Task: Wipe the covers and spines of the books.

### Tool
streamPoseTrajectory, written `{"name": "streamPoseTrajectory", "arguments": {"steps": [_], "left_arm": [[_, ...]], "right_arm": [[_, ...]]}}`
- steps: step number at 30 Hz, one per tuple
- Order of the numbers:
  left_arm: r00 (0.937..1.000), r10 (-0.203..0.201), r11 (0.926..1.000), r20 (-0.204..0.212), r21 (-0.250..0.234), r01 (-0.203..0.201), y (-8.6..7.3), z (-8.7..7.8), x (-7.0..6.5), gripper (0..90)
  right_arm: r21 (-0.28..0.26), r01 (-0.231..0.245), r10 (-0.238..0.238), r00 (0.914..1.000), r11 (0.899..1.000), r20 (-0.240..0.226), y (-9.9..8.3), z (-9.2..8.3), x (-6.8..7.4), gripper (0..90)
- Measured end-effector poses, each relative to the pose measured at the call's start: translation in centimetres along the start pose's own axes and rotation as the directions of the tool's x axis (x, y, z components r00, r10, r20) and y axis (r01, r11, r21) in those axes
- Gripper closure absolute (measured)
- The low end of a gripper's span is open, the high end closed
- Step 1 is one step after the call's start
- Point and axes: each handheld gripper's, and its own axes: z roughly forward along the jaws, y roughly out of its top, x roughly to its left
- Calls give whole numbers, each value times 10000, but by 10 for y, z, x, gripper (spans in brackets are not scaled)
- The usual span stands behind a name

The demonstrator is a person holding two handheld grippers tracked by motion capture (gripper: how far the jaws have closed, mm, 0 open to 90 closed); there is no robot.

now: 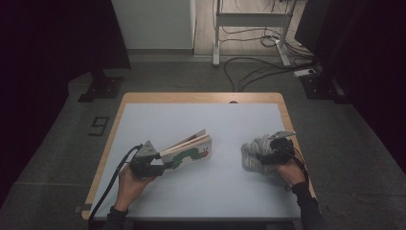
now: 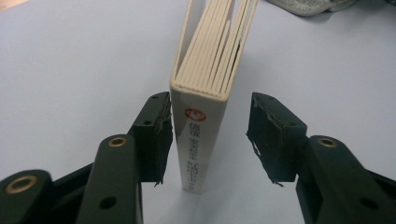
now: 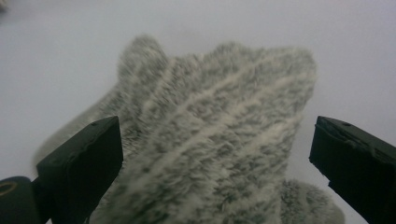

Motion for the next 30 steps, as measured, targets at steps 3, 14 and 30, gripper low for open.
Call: {"name": "streamPoseTrajectory", "arguments": {"steps": [3, 14, 30], "left_arm": [[10000, 12, 10000, 7, 6, -12, 0, 0, 0, 494], [10000, 22, 10000, -23, 23, -21, -2, -1, 0, 497], [10000, 1, 10000, -27, 54, -1, -5, 0, 0, 503]], "right_arm": [[137, -89, 90, 9999, 9999, -88, -3, 6, -2, 24], [196, -417, 427, 9977, 9989, -532, -11, 13, -5, 452], [-506, -252, 209, 9962, 9984, -850, -6, -28, -2, 571]]}}
